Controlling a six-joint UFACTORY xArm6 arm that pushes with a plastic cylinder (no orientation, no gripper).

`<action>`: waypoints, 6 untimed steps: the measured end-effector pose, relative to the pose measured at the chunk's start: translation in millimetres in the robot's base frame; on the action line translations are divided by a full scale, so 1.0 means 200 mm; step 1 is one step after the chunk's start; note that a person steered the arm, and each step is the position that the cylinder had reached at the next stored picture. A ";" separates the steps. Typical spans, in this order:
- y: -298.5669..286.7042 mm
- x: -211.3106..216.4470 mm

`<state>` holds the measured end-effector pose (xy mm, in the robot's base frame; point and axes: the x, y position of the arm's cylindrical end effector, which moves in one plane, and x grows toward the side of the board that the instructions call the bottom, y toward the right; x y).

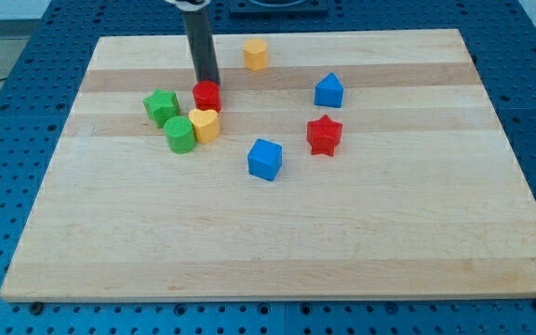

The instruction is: Move the yellow hexagon to the left of the blue triangle

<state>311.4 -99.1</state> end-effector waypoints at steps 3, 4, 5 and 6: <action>0.24 -0.42; 0.47 -0.44; 0.59 -0.28; 0.60 -0.03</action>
